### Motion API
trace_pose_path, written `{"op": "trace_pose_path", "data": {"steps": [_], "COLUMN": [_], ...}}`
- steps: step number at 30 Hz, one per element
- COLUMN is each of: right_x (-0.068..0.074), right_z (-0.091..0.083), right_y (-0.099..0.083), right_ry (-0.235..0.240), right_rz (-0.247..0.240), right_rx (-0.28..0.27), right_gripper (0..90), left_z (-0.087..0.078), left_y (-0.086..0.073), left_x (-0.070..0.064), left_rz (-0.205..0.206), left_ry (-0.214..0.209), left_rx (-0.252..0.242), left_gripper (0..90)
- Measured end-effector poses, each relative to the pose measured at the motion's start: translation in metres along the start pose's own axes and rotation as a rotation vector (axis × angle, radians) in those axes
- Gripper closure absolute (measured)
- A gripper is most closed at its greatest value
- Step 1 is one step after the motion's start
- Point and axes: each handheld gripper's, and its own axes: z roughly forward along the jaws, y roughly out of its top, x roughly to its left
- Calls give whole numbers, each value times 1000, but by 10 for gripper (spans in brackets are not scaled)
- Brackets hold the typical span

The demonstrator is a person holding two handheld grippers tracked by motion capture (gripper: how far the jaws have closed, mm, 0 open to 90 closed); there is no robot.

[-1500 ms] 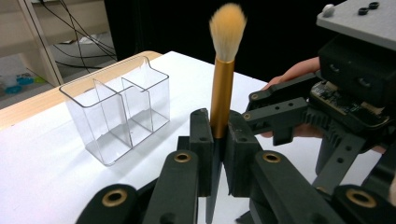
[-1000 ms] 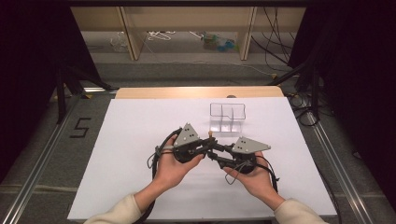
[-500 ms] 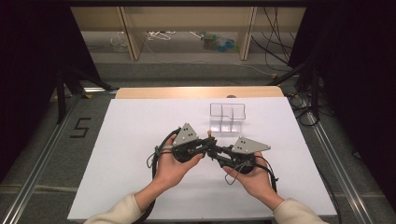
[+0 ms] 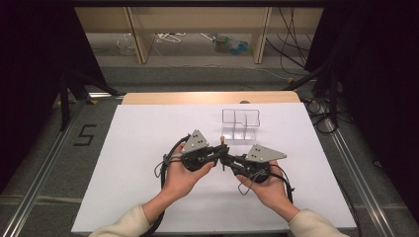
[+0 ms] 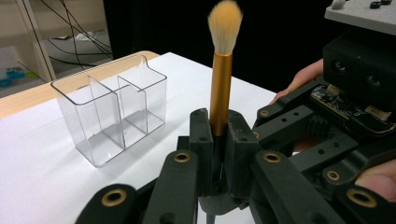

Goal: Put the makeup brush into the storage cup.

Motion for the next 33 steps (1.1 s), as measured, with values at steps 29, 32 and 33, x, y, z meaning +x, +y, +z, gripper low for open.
{"op": "trace_pose_path", "data": {"steps": [29, 32, 33], "right_x": [-9, -10, -10], "right_z": [-8, -9, -9], "right_y": [5, 5, 5], "right_ry": [-33, -37, -40], "right_rz": [32, 36, 30], "right_rx": [21, 14, 11], "right_gripper": [840, 840, 840], "left_z": [-56, -64, -67], "left_y": [-19, -22, -23], "left_x": [4, 6, 8], "left_rz": [146, 144, 144], "left_ry": [14, 26, 37], "left_rx": [-125, -132, -140], "left_gripper": [219, 204, 202]}}
